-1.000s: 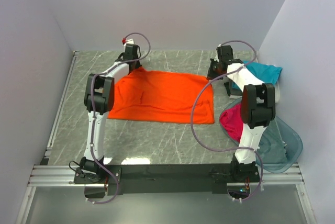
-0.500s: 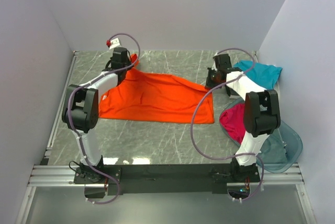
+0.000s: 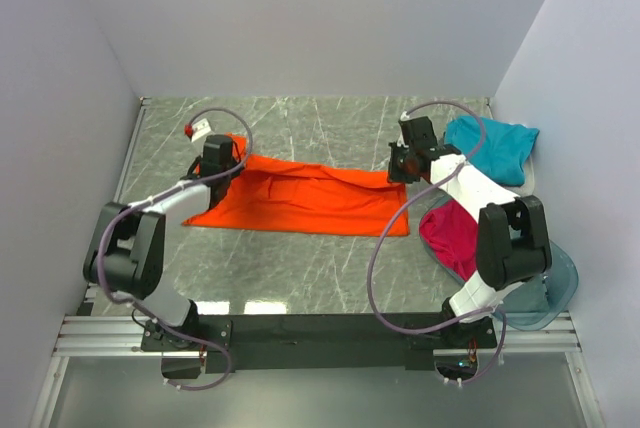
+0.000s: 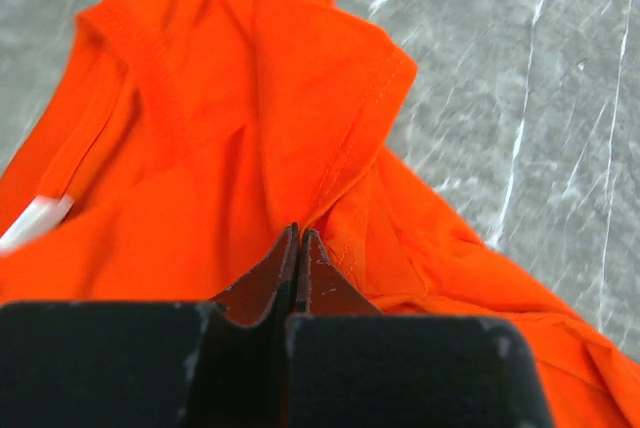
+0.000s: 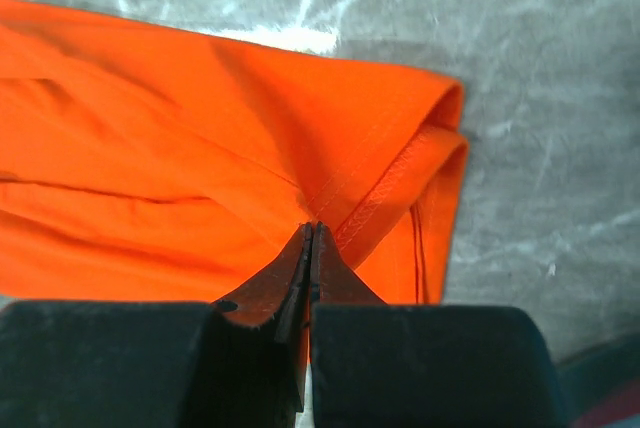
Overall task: Fold and stack the t-shirts
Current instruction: Fold the tshirt
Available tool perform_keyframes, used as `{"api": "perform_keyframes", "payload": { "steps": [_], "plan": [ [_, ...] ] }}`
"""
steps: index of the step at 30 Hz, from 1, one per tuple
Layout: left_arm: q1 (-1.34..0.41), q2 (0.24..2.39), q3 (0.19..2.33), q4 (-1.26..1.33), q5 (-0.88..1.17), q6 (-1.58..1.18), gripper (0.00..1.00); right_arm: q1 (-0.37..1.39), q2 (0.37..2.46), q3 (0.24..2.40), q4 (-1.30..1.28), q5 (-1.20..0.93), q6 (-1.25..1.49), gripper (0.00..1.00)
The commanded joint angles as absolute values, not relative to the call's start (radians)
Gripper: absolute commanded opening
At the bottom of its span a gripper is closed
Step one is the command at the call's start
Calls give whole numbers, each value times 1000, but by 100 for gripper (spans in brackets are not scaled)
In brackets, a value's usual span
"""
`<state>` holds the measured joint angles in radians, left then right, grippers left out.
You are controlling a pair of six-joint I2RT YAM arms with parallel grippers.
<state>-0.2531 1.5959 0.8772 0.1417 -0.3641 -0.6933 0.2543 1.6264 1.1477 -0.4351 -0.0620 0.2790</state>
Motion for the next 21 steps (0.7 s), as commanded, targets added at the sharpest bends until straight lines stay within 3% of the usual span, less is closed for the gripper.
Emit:
{"api": "perform_keyframes", "payload": {
  "steps": [1,13,21],
  "plan": [
    [-264,1478,789,160,-428,-759,0,268,1575,1103,-425,-8,279,0],
    [-362,1175,537,91,-506,-920,0,268,1557,1063,-433,58,285,0],
    [-397,1143,479,29,-469,-953,1,268,1552,1055,-443,67,282,0]
  ]
}}
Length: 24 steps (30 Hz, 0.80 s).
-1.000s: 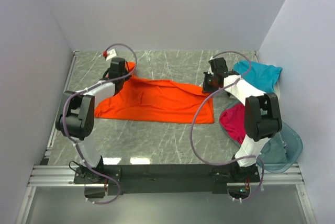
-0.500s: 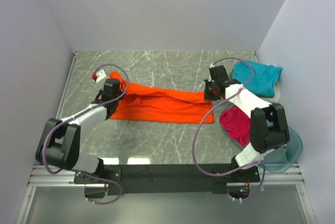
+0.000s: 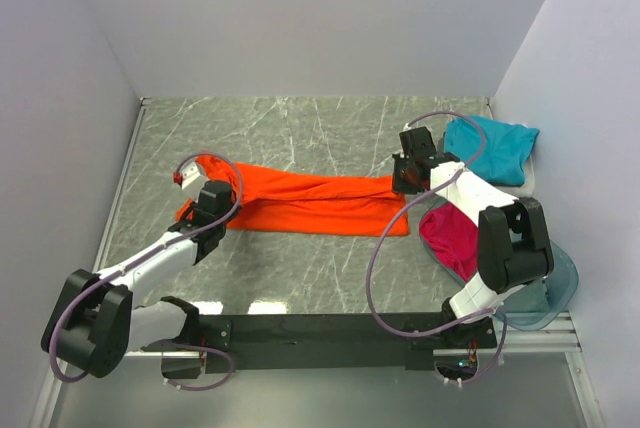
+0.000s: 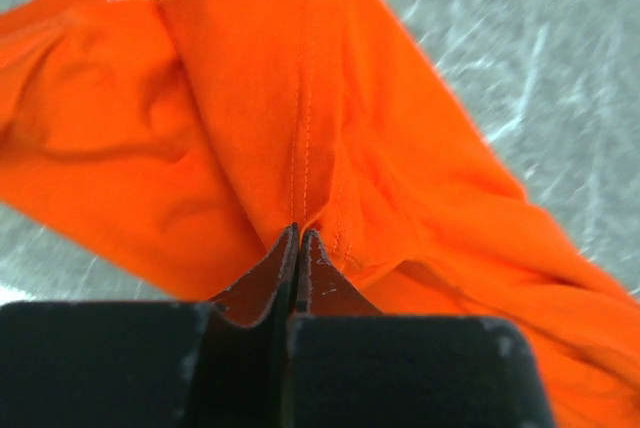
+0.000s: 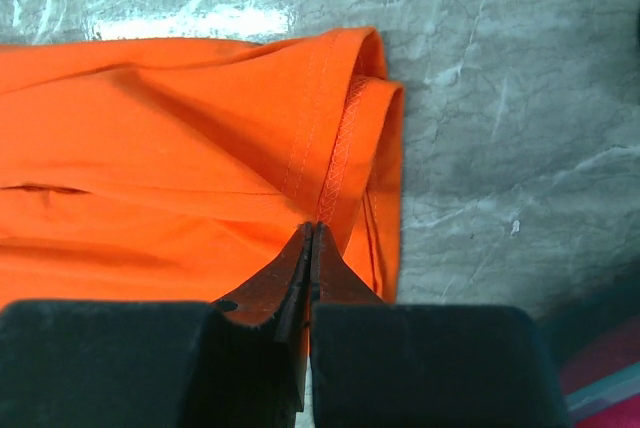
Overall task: Fold and stack the t-shirts
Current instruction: Fold the tshirt
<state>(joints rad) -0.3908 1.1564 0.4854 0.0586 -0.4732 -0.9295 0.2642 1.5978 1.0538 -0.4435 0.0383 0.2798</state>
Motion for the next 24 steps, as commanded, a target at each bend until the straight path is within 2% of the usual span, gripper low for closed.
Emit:
{"api": "perform_keyframes", "payload": {
  "steps": [1,2,3,6,8,9,11,15,19,24],
  "plan": [
    [-397,1143,491,3,-465,-951,7,270,1548,1051,-445,66,284,0],
    [-399,1140,500,3,-460,-947,17,270,1549,1048,-448,66,282,0],
    [-397,1135,521,-30,-463,-946,36,273,1549,1046,-454,63,281,0],
    [-396,1089,570,-89,-514,-937,63,285,1543,1052,-477,89,279,23],
    [-384,1049,598,-106,-560,-907,73,297,1511,1065,-503,127,279,38],
    [-373,1040,618,-104,-569,-893,78,314,1499,1084,-511,138,278,41],
    [-309,1035,617,-39,-568,-838,79,337,1468,1110,-535,150,273,44],
    [-144,1165,662,26,-389,-775,78,431,1472,1181,-542,97,282,44],
    [-84,1418,777,32,-289,-729,77,521,1543,1232,-476,-33,301,44],
    [-60,1591,888,77,-252,-723,76,646,1678,1359,-446,-103,322,44]
  ]
}}
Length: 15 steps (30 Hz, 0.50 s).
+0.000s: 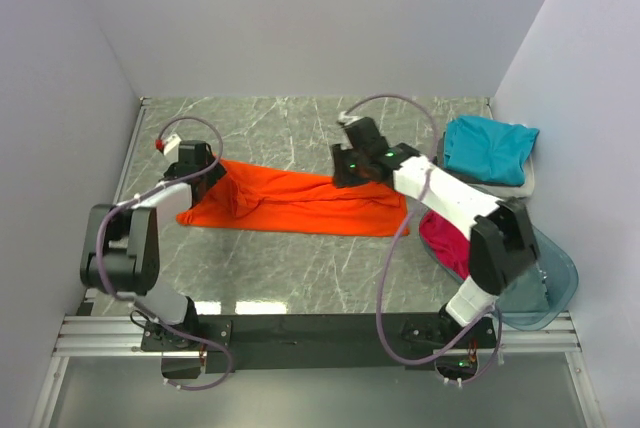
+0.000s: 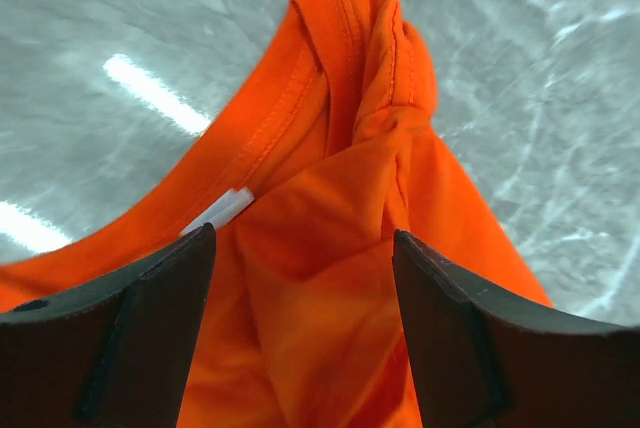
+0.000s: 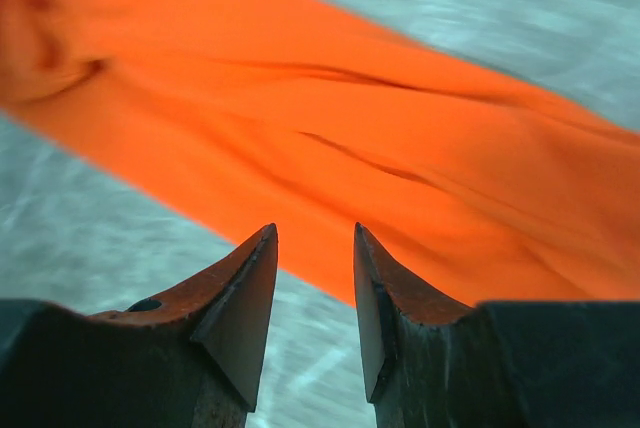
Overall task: Fold and stack the t-shirts
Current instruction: Fold the tshirt
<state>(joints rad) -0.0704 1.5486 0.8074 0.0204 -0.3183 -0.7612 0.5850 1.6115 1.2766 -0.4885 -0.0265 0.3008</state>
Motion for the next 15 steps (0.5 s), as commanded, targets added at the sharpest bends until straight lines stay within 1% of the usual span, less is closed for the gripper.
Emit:
{"api": "perform_keyframes", "payload": {
  "steps": [1,7,15],
  "plan": [
    [-57,1626,900,86,-253,-716,76,661,1719,1379,-440,-107,328,44],
    [-26,1704,972,81,-268,-695,74,779,1882,1538,-416,-158,342,43],
    [37,1742,1011,71,-187,-680,74,871,2090,1735,-370,-227,376,43]
  ]
}}
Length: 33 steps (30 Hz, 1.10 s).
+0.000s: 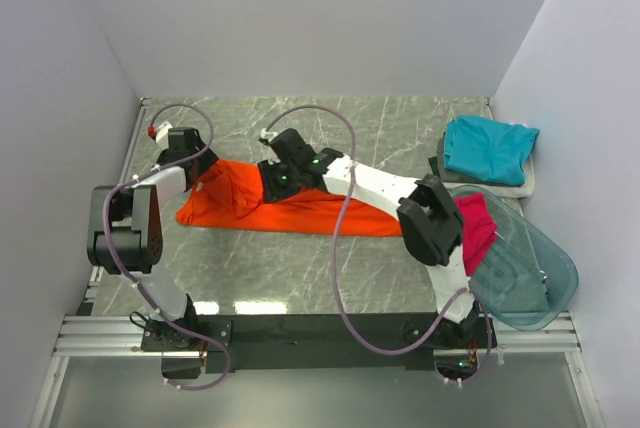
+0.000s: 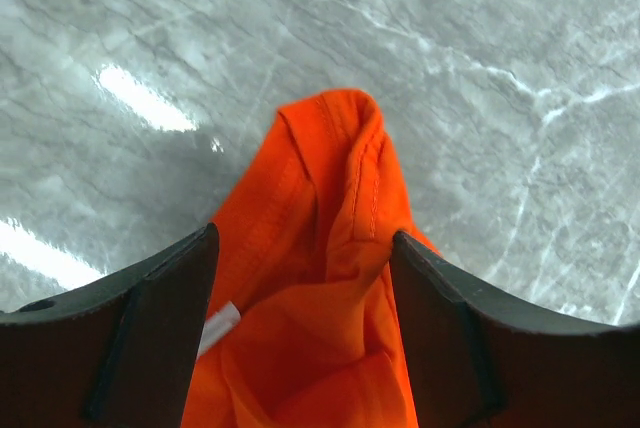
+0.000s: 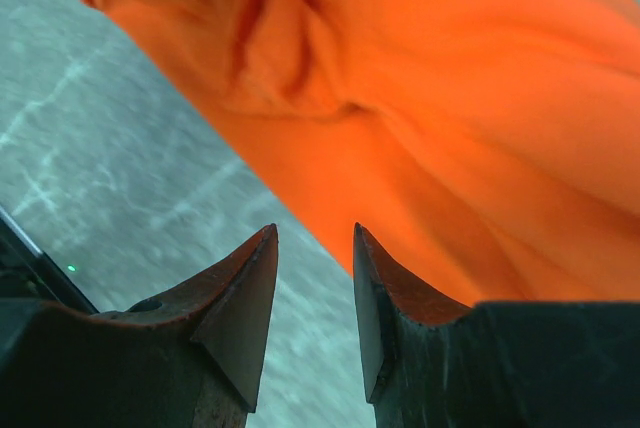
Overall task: Fold and stack the t-shirts
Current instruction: Fold the tshirt
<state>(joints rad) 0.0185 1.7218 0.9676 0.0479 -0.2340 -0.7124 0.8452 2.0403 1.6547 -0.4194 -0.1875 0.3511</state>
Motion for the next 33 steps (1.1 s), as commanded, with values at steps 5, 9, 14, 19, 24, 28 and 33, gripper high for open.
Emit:
{"api": "perform_keyframes", "payload": {
  "steps": [5,9,14,19,24,28,33],
  "plan": [
    [67,1793,1051,55,-124,-680,72,907,2186,1821,-302,-232,396,43],
    [84,1816,1078,51,-75,-684,69,914,2268,1884,-293,-201,413,44],
    [94,1832,1104,40,-40,-689,66,923,2325,1947,-307,-201,407,44],
    [100,1835,1109,34,-18,-689,62,931,2365,1973,-307,-152,402,45],
    [106,1844,1109,37,-8,-687,56,937,2399,2006,-305,-135,403,45],
    [107,1855,1114,40,12,-689,52,948,2422,2037,-317,-106,396,45],
    [110,1856,1114,44,26,-687,49,951,2465,2086,-348,-103,387,45]
  ]
}}
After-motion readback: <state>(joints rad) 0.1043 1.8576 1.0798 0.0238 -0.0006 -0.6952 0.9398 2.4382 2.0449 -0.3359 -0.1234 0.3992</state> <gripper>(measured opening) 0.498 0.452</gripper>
